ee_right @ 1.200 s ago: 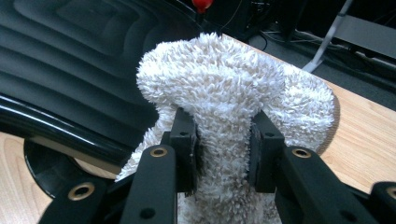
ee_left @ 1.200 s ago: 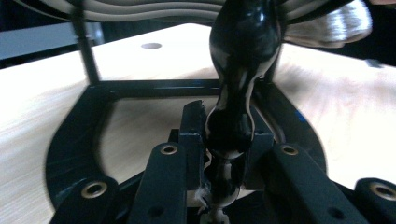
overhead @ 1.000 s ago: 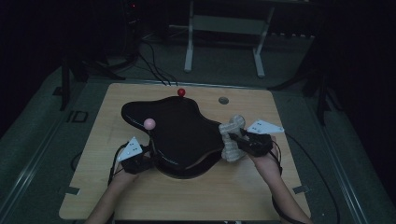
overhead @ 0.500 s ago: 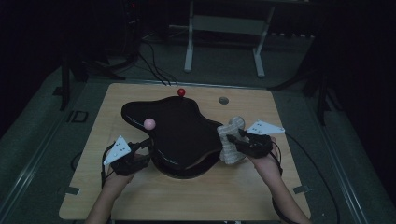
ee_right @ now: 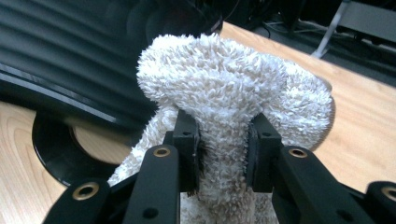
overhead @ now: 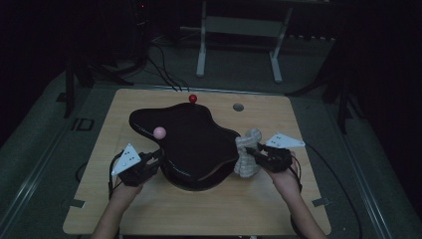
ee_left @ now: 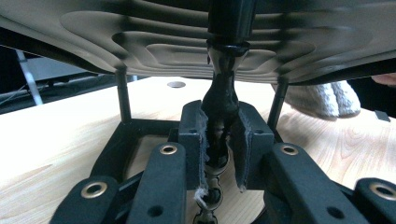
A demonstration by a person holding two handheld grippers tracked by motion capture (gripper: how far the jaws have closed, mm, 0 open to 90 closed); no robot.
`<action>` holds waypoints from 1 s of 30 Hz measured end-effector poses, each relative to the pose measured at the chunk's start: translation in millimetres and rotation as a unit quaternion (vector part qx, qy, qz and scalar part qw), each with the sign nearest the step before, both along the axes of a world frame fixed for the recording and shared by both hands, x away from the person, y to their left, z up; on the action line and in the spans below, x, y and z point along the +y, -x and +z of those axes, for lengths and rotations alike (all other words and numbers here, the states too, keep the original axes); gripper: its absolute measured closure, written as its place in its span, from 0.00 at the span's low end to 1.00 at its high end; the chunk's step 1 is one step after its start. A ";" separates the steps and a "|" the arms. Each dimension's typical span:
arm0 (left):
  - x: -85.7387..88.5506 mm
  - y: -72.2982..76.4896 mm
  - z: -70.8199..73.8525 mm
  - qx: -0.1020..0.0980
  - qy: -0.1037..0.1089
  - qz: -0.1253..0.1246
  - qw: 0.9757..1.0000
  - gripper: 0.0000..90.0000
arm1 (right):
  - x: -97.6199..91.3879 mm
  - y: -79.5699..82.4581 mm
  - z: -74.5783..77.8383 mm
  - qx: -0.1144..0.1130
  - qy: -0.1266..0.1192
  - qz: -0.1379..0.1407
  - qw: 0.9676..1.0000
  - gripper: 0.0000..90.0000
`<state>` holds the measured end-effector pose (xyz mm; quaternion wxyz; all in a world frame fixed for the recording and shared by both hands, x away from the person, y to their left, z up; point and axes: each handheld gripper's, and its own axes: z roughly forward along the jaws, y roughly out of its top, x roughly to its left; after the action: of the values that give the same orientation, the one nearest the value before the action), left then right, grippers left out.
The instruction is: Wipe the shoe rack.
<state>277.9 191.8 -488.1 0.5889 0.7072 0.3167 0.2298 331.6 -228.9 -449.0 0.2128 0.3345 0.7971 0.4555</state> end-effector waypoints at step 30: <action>2.2 -2.8 -2.9 0.006 0.016 -0.042 0.999 0.82 | -11.0 10.5 -33.6 0.038 0.003 0.002 0.999 0.81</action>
<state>280.8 194.0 -491.0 0.6075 0.7114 0.2943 0.1956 321.1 -239.8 -482.6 0.1823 0.3489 0.8069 0.4404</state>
